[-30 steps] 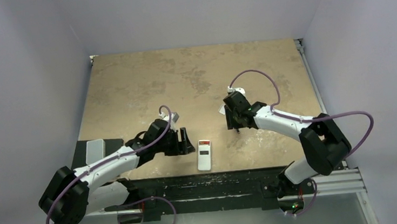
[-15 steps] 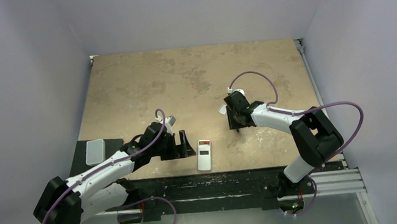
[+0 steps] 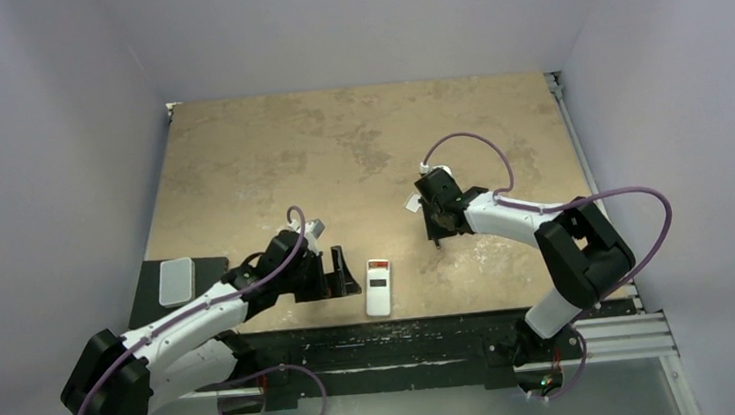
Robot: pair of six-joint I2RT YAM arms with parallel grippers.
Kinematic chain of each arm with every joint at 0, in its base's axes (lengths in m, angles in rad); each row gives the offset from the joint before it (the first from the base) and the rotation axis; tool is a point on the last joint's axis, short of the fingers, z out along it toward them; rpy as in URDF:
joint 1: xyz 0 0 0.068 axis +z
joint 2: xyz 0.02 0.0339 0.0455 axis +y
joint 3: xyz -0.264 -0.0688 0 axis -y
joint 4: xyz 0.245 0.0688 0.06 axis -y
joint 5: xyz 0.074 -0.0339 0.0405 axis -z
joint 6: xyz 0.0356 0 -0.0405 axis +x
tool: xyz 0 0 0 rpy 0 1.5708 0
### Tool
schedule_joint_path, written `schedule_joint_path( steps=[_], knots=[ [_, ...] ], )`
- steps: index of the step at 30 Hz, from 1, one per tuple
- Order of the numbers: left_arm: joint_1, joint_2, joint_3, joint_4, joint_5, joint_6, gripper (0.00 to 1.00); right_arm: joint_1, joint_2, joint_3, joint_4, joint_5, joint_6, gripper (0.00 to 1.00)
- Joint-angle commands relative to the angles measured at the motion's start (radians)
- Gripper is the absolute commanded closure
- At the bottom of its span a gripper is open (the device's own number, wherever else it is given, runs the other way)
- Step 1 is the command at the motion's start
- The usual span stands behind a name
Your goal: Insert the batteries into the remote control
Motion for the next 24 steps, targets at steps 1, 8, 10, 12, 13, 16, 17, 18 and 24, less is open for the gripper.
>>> schedule_joint_path(
  steps=[1, 8, 10, 12, 13, 16, 17, 18, 24],
  knots=[
    [-0.004, -0.009, -0.012, 0.026, 0.020, -0.009, 0.01, -0.002, 0.007, -0.011, -0.012, -0.029, -0.013, 0.81],
    [-0.006, 0.011, -0.025, 0.030, 0.072, -0.010, 0.01, -0.002, -0.033, -0.014, -0.010, -0.080, -0.016, 1.00],
    [-0.021, 0.020, -0.029, 0.036, 0.080, -0.015, 0.01, -0.001, -0.054, -0.009, 0.001, -0.087, -0.026, 1.00],
    [-0.053, 0.023, -0.034, 0.052, 0.077, -0.030, 0.01, -0.001, -0.076, -0.005, 0.010, -0.127, -0.027, 1.00],
    [-0.075, 0.027, -0.036, 0.061, 0.074, -0.039, 0.02, -0.001, -0.088, -0.004, 0.013, -0.144, -0.026, 1.00],
    [-0.131, 0.041, -0.032, 0.070, 0.047, -0.066, 0.03, 0.001, -0.118, -0.002, 0.023, -0.198, -0.027, 1.00],
    [-0.144, 0.044, -0.034, 0.077, 0.043, -0.075, 0.04, 0.003, -0.127, 0.000, 0.029, -0.210, -0.027, 1.00],
    [-0.157, 0.045, -0.036, 0.084, 0.040, -0.086, 0.05, 0.005, -0.134, 0.000, 0.035, -0.229, -0.025, 1.00],
    [-0.201, 0.017, -0.058, 0.155, 0.048, -0.174, 0.08, 0.052, -0.143, 0.014, 0.048, -0.258, -0.004, 1.00]
  ],
)
